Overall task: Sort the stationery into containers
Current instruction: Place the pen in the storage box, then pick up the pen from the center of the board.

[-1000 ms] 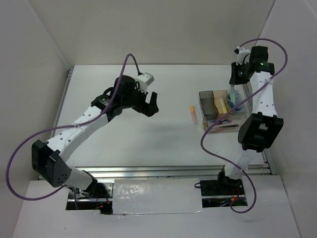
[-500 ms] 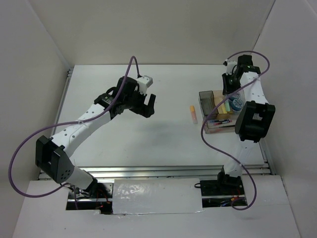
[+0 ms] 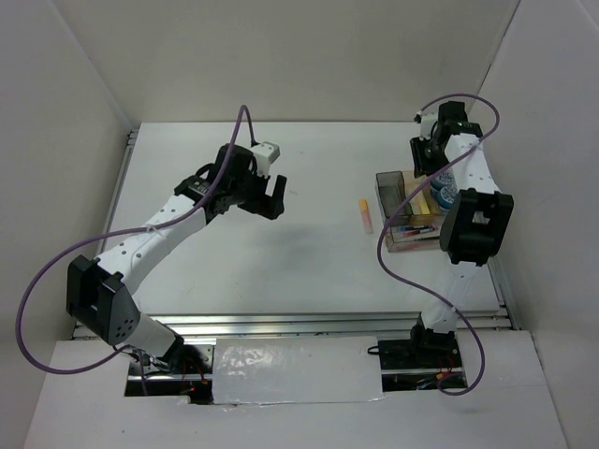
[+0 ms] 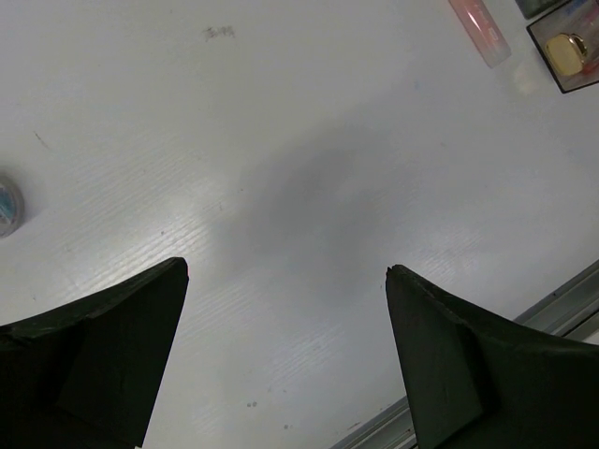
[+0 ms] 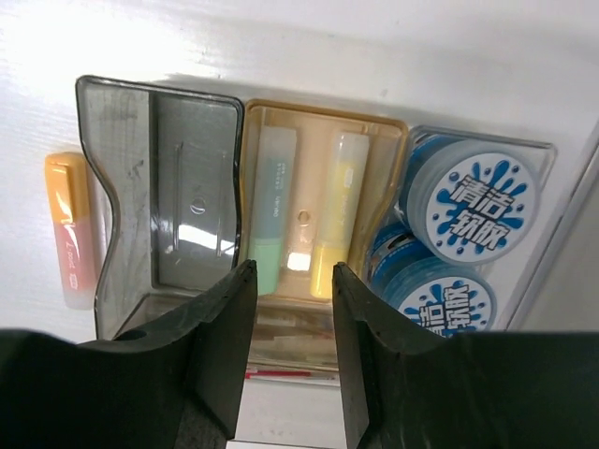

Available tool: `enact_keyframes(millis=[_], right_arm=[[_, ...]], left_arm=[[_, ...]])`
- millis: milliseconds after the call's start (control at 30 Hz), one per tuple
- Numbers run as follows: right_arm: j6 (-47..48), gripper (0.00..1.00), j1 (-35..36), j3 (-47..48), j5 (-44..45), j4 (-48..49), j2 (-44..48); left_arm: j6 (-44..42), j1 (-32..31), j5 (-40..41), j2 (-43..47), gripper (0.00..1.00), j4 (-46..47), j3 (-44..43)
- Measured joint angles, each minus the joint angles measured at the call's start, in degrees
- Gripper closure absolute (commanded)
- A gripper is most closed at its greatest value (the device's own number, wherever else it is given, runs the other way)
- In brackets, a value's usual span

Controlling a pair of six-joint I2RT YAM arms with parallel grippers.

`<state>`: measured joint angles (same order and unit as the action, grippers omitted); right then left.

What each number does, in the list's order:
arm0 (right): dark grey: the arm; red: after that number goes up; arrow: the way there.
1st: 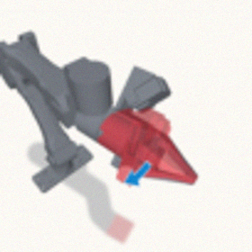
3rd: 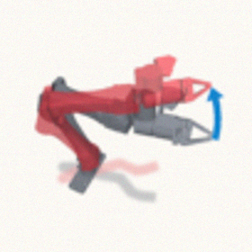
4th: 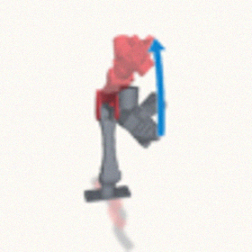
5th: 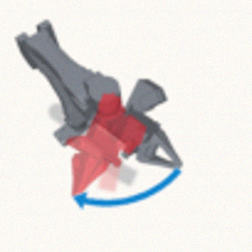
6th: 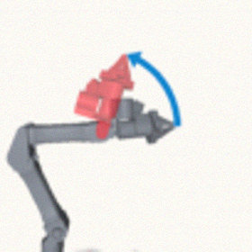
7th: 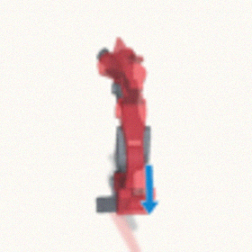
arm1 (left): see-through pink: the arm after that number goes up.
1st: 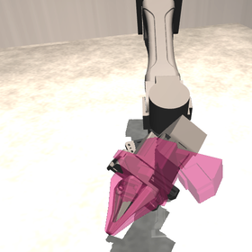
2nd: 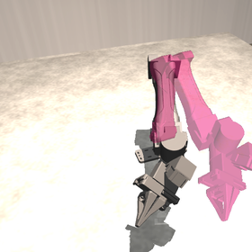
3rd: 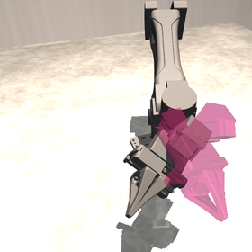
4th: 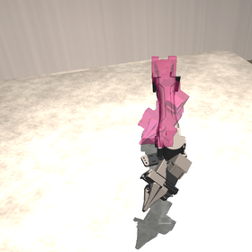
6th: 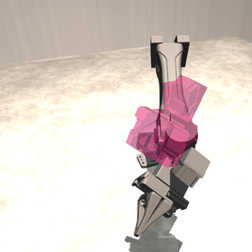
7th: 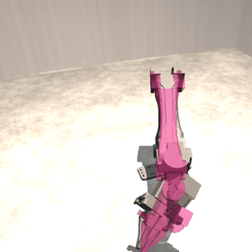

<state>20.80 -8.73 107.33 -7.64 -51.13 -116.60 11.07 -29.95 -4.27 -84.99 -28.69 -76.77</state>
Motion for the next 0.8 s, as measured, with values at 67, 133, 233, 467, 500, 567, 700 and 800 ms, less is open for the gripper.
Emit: enact_keyframes(millis=[67, 133, 233, 467, 500, 567, 700, 800], right_arm=[[-0.2, 0.55, 0.1, 0.4, -0.2, 0.0, 0.4], [-0.4, 0.56, 0.3, 0.4, -0.7, -0.7, 1.4], [-1.1, 0.57, 1.9, -1.0, -1.6, -0.9, 4.7], [-6.0, 0.54, 16.0, -5.7, -3.8, -0.2, 14.9], [-6.8, 0.52, 18.2, -5.9, -4.3, 0.2, 15.1], [-8.2, 0.49, 21.1, -7.5, -5.0, 0.9, 15.0], [-10.2, 0.40, 22.5, -10.4, -4.3, 0.9, 11.8], [-11.5, 0.39, 22.9, -11.6, -2.8, 1.0, 8.6]], left_arm=[[1.2, 0.7, 0.0, 0.1, 0.01, 0.8, 0.8], [2.6, 1.2, 0.0, 0.2, 0.01, 1.8, 2.1], [4.5, 1.7, 0.0, 0.5, 0.01, 2.9, 4.2], [7.6, 2.4, -0.6, 0.3, 0.01, 3.5, 4.1], [8.0, 2.9, -0.7, 0.3, 0.01, 3.5, 4.1], [8.9, 3.9, -0.8, 0.3, 0.01, 3.5, 4.1], [9.8, 5.5, -0.7, 0.4, 0.01, 4.1, 4.2], [10.2, 5.9, -0.7, 1.0, 0.01, 5.2, 5.1]])
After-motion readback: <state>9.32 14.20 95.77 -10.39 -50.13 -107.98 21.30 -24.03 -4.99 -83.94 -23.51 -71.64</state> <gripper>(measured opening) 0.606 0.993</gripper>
